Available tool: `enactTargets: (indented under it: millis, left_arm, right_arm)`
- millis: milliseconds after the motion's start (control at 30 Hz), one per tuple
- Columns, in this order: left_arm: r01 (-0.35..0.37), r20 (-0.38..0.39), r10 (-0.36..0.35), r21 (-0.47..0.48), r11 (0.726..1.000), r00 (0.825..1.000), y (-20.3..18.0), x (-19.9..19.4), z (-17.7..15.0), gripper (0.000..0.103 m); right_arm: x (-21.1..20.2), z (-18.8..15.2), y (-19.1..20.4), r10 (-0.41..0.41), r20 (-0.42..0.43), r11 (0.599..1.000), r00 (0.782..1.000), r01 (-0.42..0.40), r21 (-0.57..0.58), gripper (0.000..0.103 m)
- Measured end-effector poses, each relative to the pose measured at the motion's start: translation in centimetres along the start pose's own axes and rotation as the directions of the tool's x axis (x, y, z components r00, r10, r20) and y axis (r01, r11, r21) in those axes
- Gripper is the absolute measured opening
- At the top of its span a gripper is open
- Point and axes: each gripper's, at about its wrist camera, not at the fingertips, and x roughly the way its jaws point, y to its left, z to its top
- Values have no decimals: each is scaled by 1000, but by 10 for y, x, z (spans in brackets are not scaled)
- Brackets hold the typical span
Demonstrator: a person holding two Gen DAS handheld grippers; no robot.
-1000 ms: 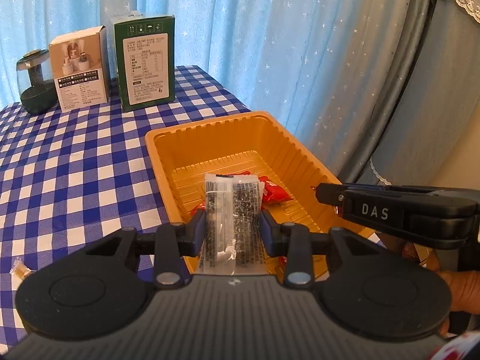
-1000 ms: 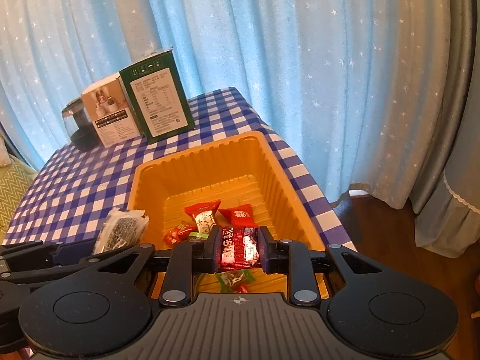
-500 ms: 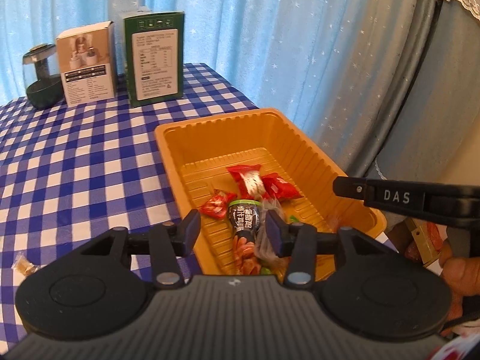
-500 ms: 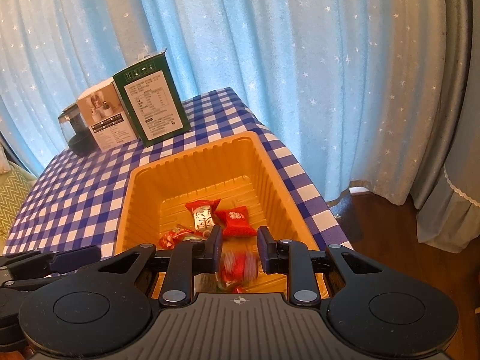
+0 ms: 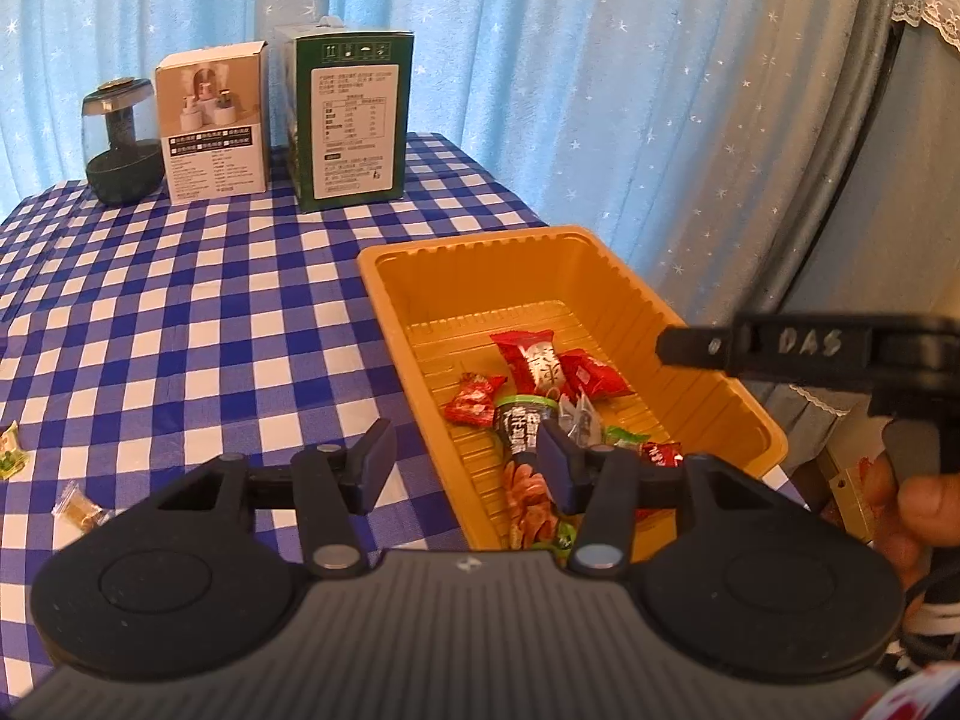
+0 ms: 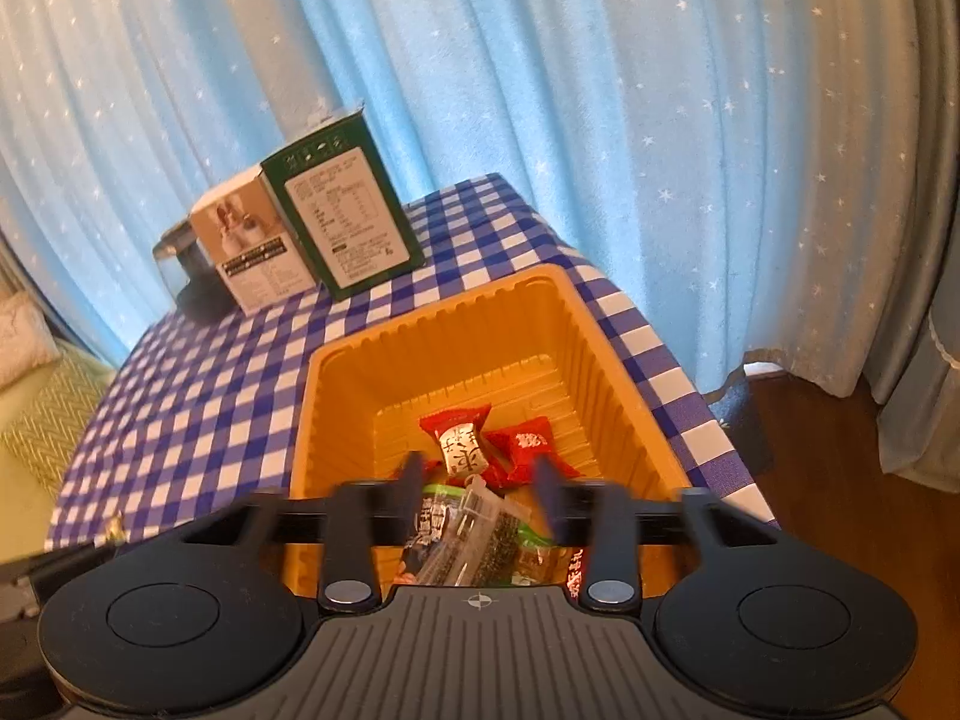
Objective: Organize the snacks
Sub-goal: 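Open the right tool over the tray while the left tool releases the clear bar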
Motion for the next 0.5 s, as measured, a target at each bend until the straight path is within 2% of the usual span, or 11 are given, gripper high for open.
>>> enactTargets:
  millis: [133,500]
  left_arm:
    - [-2,2,2,-10,1000,1000,4,-5,-4,48]
    - [-36,34,38,-69,997,999,26,-45,-17,69]
  right_arm:
    - [-7,0,-2,-6,5,1000,1000,6,19,53]
    - [-30,-16,19,-13,-21,1000,1000,13,-4,58]
